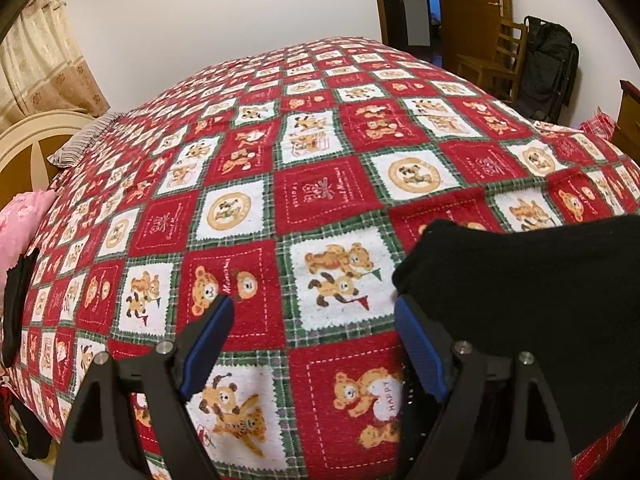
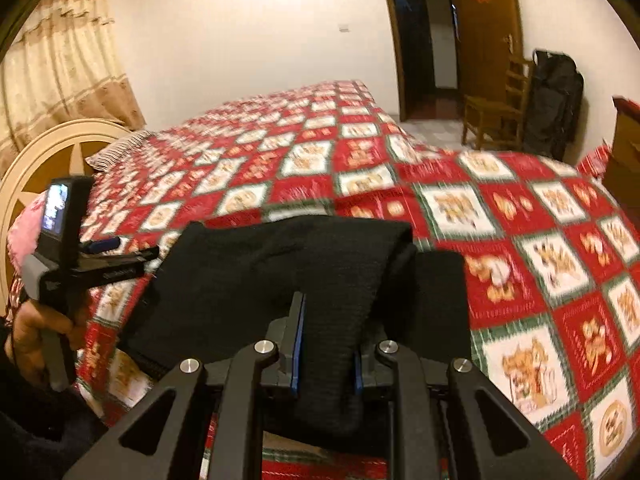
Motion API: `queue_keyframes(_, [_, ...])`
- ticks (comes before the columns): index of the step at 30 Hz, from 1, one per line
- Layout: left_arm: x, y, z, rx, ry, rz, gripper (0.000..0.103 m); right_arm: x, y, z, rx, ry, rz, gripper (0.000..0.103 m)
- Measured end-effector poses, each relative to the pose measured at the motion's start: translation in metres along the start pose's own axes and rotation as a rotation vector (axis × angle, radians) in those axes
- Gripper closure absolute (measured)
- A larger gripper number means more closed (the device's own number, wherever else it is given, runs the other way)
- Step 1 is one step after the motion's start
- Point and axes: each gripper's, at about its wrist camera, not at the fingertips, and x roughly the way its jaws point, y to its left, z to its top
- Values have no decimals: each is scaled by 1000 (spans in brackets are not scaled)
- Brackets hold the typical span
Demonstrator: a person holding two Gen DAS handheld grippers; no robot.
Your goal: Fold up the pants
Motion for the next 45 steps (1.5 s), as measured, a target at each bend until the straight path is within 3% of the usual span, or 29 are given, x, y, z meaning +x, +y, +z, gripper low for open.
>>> queue_keyframes(5, [-1, -7, 0, 19, 1, -2, 18, 12, 2, -9, -30, 20, -40, 84])
queue_keyframes(19, [1, 8, 3, -26, 6, 19, 18, -6, -8, -11, -11, -5, -13, 84])
queue_keyframes(31, [-8, -37, 8, 59, -28, -33, 18, 5, -11, -15, -5, 26, -43, 83])
queue_keyframes(35, [-10, -59, 15, 96, -40, -56, 18, 6, -10, -12, 14, 32, -48, 78])
queue_keyframes(38, [-4, -74, 11, 140, -37, -29, 18, 6, -9, -6, 22, 35, -87, 69])
queue_keyframes(42, [6, -80, -1, 143, -24, -10, 18, 4, -10, 7, 21, -15, -143, 48])
queue_keyframes(45, [4, -83, -5, 158, -54, 8, 16, 7, -17, 24, 54, -45, -141, 48])
